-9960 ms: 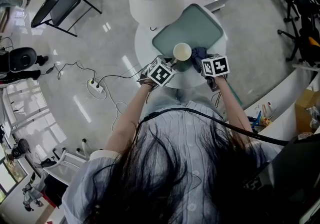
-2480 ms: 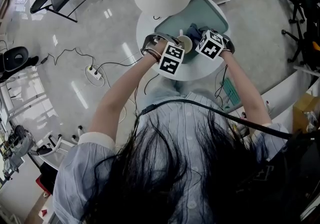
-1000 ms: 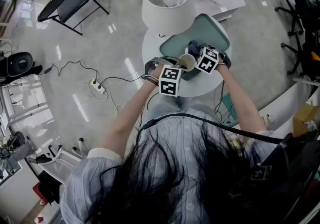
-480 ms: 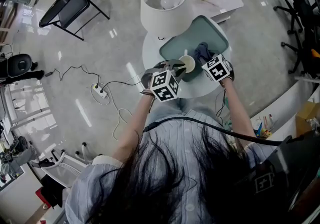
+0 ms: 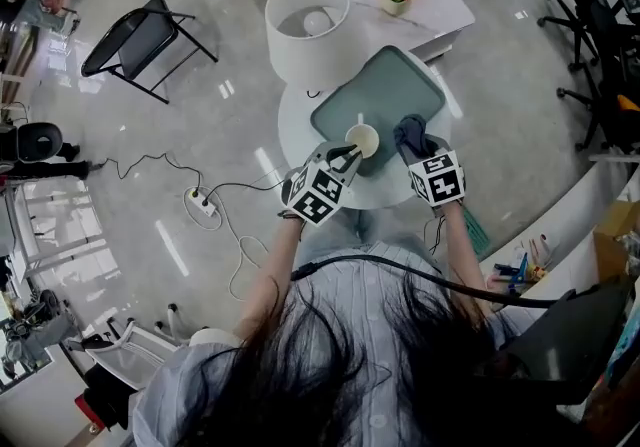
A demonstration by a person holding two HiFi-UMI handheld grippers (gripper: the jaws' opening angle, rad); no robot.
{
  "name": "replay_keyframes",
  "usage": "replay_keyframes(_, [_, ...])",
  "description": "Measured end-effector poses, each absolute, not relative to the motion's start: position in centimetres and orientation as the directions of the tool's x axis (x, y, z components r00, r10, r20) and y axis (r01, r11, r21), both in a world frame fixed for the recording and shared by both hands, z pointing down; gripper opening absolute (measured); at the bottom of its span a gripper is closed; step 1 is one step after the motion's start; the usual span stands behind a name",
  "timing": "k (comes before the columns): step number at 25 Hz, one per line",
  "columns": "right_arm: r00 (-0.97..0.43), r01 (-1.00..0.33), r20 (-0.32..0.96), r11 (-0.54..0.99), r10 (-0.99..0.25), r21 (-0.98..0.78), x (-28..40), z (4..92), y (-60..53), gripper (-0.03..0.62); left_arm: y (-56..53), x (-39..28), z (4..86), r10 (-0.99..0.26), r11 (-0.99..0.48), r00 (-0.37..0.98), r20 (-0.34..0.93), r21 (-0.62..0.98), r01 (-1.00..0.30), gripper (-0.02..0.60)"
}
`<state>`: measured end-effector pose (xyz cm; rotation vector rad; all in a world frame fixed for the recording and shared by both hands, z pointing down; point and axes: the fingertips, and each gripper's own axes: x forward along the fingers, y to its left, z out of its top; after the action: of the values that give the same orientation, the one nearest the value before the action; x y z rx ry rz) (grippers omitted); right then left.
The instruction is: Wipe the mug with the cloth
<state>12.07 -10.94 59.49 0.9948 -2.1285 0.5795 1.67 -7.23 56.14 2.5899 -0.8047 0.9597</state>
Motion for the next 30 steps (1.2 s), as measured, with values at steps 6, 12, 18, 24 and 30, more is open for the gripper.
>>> replay_keyframes(6, [-0.472, -0.804, 0.738, 0.579, -0.483, -0.136, 12.5, 58.9, -8.7, 0.094, -5.8, 1.1, 56.9, -0.428, -0.764, 0.584, 0.690, 0.070, -0.642, 0.041])
replay_keyframes(12, [-0.484, -0.793, 0.741, 0.591, -0.466, -0.147, 11.9, 60.0, -7.0, 0.094, -4.1, 0.6, 56.5, -0.450, -0.713, 0.561, 0.694, 0.098, -0.694, 0.041])
replay_keyframes(18, [-0.523, -0.777, 0.730, 0.599, -0.440, -0.196, 10.1, 60.8, -5.0, 0.094, -2.7, -0.1, 56.1, -0.458, -0.683, 0.544, 0.703, 0.113, -0.721, 0.041])
replay_keyframes(24, [-0.533, -0.780, 0.724, 0.586, -0.437, -0.220, 9.9, 61.1, -3.8, 0.094, -2.6, 0.8, 56.5, -0.457, -0.679, 0.560, 0.691, 0.136, -0.721, 0.041])
replay_keyframes(30, [-0.511, -0.797, 0.730, 0.568, -0.453, -0.206, 9.9, 60.8, -2.5, 0.094, -2.2, 1.3, 56.4, -0.445, -0.685, 0.590, 0.674, 0.167, -0.709, 0.041])
